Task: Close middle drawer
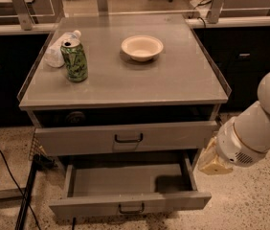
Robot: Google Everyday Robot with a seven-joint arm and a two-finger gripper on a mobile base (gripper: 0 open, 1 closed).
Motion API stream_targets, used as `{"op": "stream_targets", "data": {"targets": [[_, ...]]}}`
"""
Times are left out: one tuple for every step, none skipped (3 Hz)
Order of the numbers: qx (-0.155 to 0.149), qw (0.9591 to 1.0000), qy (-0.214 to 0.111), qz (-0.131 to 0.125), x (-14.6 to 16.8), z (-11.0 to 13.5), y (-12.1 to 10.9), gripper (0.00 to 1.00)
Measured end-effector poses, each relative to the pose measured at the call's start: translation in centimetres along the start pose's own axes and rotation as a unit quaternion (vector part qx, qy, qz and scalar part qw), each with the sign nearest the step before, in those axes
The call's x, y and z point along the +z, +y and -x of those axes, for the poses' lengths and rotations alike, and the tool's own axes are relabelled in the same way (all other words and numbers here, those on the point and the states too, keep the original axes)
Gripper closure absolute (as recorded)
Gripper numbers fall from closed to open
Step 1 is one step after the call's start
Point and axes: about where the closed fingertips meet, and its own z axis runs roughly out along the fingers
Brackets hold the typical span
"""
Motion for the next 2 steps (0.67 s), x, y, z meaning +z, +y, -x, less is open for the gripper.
{"op": "stream_targets", "data": {"targets": [[0.003, 1.0, -0.001, -0.001, 3.3, -2.1, 0.0, 1.0], [-0.006, 0.9999, -0.007, -0.014, 7.3, -4.2, -0.1, 1.0]]}}
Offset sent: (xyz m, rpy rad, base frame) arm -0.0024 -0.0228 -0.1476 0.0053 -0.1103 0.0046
